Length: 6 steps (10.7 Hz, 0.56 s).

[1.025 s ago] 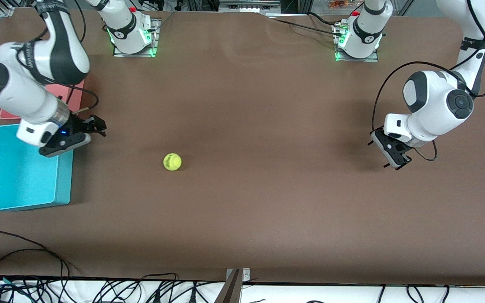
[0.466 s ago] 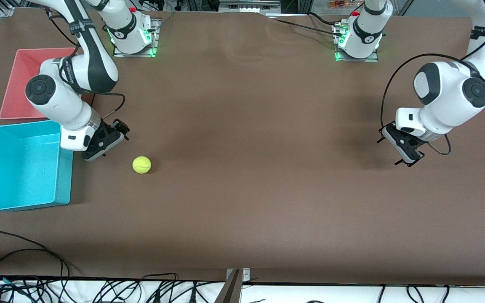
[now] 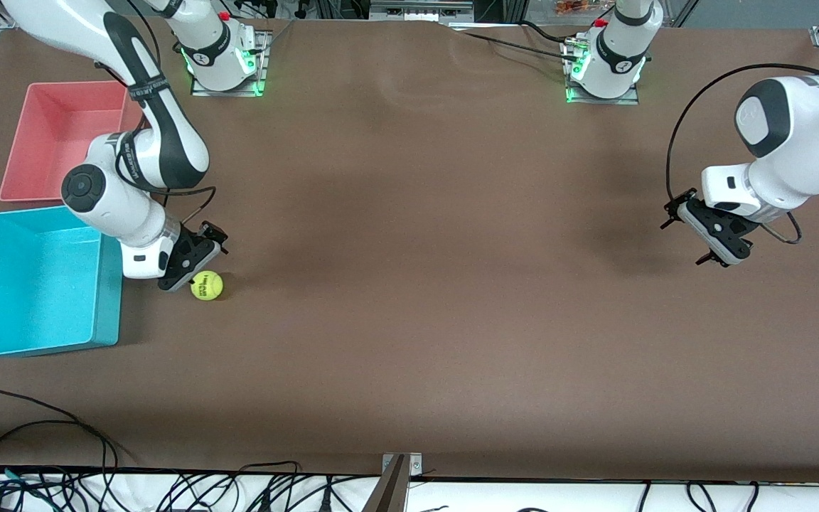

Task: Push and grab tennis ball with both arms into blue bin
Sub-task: 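Reach the right gripper to the ball while the left gripper withdraws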

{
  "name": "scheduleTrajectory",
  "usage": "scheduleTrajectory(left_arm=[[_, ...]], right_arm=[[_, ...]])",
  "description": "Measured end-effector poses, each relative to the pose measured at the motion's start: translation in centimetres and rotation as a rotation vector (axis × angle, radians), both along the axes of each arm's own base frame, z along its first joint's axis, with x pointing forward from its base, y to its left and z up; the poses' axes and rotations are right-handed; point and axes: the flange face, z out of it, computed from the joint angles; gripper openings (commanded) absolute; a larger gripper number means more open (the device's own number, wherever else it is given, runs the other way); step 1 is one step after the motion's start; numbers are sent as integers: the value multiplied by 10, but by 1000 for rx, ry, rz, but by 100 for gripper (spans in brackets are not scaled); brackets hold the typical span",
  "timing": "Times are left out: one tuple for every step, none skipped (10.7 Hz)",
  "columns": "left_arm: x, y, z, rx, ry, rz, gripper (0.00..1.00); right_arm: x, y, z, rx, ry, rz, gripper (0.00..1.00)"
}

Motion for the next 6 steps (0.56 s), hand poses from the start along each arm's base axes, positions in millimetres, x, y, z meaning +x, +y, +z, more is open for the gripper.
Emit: scheduleTrajectory(left_arm=[[1,0,9,17,9,12,100],[2,1,20,44,20,29,100],[3,1,35,63,33,49,100],[4,1,50,71,45,67,100],[5,1,63,72,50,76,100],[4,2,73,72,54,83,100]], right_arm=[[5,-11,-7,-7,-12,26,100],[11,-24,-13,-19,-56,55,100],[15,-34,-21,-31,-94,94,100],[18,-37,-27,-38,-113,121,100],[21,-40,-29,-49,-125,154,100],[26,-44,-27,-65,-136,184,100]])
